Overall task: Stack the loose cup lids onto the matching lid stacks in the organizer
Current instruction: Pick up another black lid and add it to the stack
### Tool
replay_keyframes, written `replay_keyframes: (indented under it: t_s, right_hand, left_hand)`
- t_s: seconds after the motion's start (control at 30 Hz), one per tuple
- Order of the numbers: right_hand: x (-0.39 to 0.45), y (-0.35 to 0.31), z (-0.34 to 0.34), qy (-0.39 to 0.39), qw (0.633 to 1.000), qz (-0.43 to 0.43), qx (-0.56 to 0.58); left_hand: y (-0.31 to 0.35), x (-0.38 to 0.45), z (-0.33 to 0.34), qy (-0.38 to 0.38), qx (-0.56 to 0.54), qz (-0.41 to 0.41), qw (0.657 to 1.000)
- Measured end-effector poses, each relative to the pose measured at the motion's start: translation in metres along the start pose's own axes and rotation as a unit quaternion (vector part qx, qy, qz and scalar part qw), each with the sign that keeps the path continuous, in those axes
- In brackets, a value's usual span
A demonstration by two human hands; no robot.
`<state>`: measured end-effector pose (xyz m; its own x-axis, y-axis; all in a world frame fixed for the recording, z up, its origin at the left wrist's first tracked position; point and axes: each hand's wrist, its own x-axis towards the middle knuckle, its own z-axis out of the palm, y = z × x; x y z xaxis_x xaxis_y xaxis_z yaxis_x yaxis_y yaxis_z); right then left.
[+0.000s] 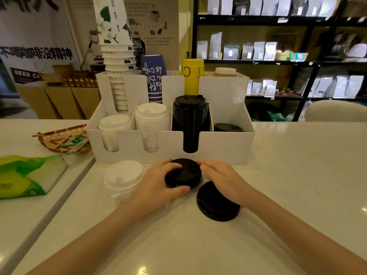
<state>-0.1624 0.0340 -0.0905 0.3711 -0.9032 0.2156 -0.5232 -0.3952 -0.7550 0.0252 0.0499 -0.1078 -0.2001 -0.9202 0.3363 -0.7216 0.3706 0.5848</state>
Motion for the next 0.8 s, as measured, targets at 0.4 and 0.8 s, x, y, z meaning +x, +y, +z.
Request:
replay_keyframes:
  t_s: [0.4,0.8]
  right_hand:
    - [0.03,-0.047,-0.053,0.128,0.984,-0.071,0.097]
    - [0.083,-0.066,-0.065,0.202,0.952,-0.082,0.216]
  left_hand:
    - [0.05,0.048,-0.061,0.119,-0.126,0.049,0.984]
    - [0.062,0.122,-0.069,0.193,-0.221,0.071,0.953]
